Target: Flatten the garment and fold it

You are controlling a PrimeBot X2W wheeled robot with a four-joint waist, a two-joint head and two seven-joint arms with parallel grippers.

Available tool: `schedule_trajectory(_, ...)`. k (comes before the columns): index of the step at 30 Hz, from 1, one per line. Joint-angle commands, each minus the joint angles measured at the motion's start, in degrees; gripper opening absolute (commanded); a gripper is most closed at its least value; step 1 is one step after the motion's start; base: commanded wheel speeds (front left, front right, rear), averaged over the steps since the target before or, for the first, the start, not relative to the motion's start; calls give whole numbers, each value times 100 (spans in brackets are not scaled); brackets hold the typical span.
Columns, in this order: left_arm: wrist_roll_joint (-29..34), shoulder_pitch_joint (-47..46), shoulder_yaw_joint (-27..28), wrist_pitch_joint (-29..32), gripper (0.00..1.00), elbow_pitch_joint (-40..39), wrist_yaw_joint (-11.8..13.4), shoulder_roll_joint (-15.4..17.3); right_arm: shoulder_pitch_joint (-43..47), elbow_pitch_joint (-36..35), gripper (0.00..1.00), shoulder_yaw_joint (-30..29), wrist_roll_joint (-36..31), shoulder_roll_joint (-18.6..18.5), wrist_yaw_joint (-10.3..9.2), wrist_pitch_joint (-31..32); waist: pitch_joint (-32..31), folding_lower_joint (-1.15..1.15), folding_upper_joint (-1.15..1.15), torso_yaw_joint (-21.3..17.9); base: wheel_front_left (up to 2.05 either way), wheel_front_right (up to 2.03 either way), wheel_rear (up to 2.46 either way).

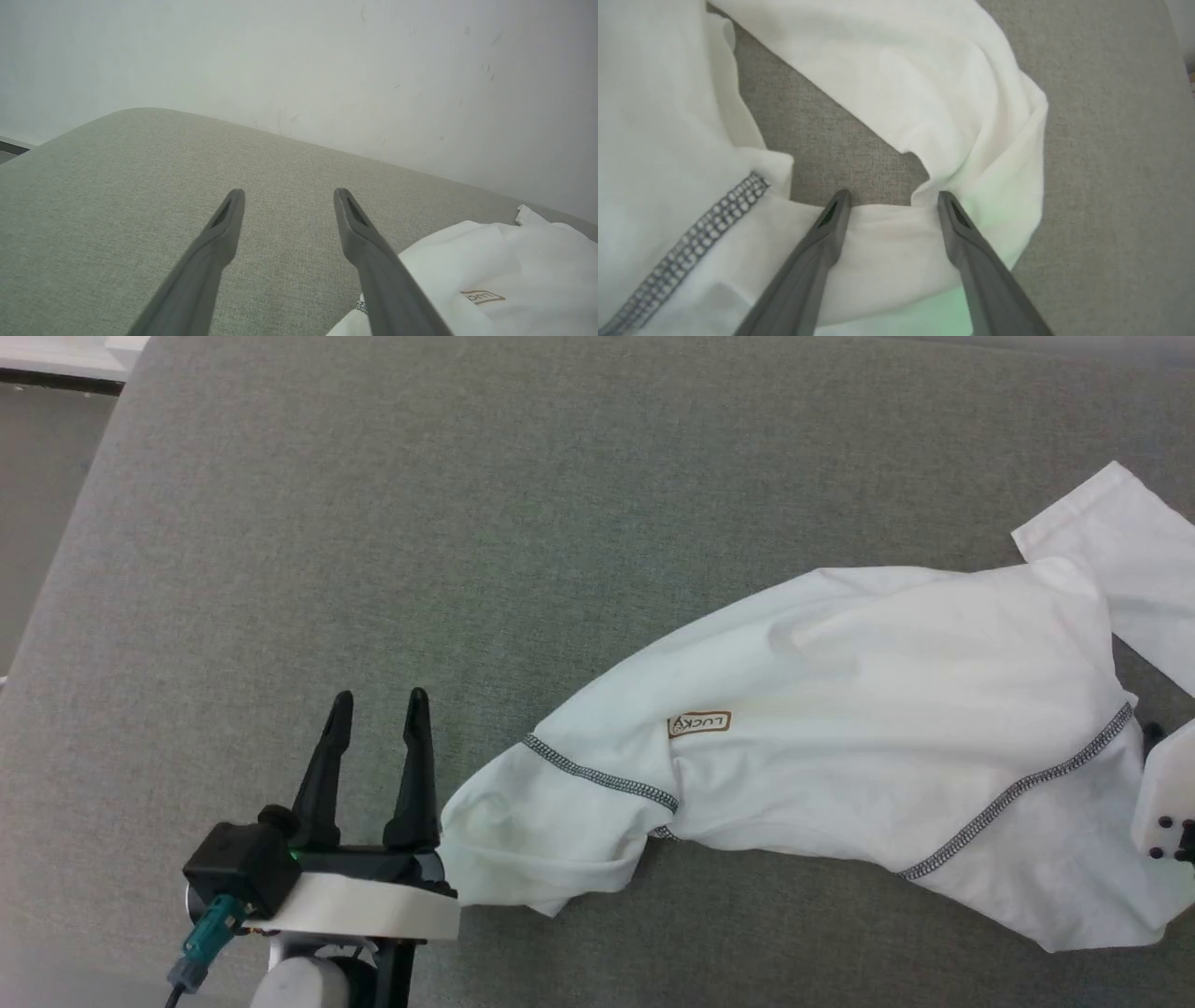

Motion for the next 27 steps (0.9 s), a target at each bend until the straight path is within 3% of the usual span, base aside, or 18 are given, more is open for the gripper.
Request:
schedule_trajectory(1,27,-82,45,-27,100,7,-49,-9,143,70,100,-28,-19,155,-4,180,23,-1,0,-58,0,0,0)
schedule_trajectory(2,35,-89,58,-27,100,4,-55,-9,152,90,100,-51,0,214,-4,213,30,-1,0,-77,0,0,0)
schedule_trajectory(3,43,-96,69,-27,100,0,-61,-9,139,108,75,-96,1,267,-4,222,38,-1,0,-96,0,0,0)
schedule_trajectory(5,60,-112,76,-27,100,-3,-81,-9,96,137,0,-113,-32,331,-4,156,48,-1,0,-121,0,0,0)
schedule_trajectory(13,106,-111,120,-27,100,-18,-97,-9,-206,-74,0,-48,54,412,-4,-461,-3,-1,0,-213,0,0,0)
schedule_trajectory(17,132,-37,156,-27,100,-24,-89,-9,-151,-674,0,31,340,443,-4,-709,-121,-1,0,-294,0,0,0)
schedule_trajectory(23,140,41,159,-27,100,-22,-87,-9,689,-1769,0,-167,966,466,-4,-570,-241,-1,0,-345,0,0,0)
schedule_trajectory(27,140,108,192,-27,100,-53,-85,-9,1548,-2021,0,-498,1406,468,-4,-351,-277,-1,0,-387,0,0,0)
